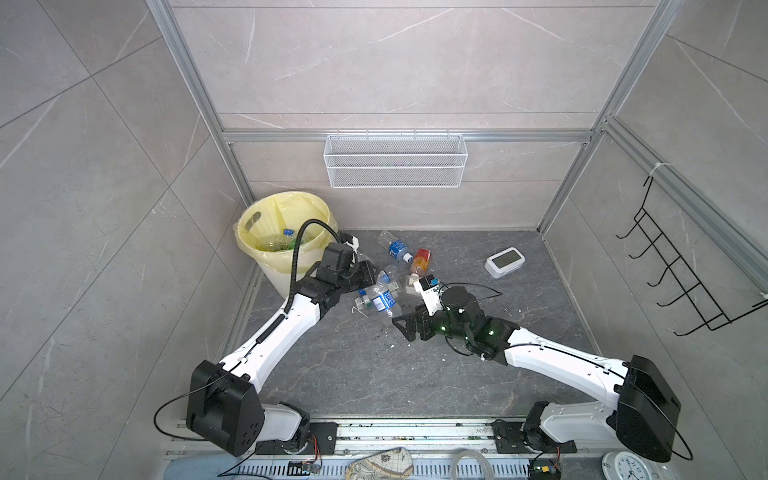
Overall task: Throw the plastic bottles in the bin
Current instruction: 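Carry the blue-labeled bottle with the left gripper over the bin and release it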
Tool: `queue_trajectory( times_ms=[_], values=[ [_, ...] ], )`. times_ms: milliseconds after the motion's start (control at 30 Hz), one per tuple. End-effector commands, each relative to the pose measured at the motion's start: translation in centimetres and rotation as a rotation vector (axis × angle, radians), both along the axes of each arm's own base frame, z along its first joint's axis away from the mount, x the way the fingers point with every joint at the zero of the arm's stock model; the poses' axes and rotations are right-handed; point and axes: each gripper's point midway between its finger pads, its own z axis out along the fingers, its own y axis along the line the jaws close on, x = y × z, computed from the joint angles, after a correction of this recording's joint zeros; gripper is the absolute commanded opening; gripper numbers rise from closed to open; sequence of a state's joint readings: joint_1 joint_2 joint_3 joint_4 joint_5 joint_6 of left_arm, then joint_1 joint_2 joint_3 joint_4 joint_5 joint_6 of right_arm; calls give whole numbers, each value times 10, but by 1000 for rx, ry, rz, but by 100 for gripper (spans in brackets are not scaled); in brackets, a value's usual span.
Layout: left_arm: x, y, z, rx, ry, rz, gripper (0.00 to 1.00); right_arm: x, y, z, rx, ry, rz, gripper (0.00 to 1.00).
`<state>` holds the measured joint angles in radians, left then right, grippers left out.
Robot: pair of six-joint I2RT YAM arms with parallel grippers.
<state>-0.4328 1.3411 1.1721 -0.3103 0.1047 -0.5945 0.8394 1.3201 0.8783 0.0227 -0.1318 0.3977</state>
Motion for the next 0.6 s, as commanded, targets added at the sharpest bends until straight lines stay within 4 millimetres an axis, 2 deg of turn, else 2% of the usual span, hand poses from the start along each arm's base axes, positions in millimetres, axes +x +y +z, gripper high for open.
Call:
queue_trajectory(
  times_ms=[0,100,233,433,567],
  values=[
    [6,36,70,55,-179,100,10,11,5,39,-2,-96,-12,99],
    [10,63,104,66,-222,184,10,17,14,66,19,-147,-9,99],
    [7,97,164,128,-359,307,10,16,32,103,83,-217,25,99],
    [-7,138,260,216,-554,485,10,18,58,149,137,-264,58,99],
    [-21,156,308,246,-658,567,10,12,73,174,167,-282,106,99]
  ],
)
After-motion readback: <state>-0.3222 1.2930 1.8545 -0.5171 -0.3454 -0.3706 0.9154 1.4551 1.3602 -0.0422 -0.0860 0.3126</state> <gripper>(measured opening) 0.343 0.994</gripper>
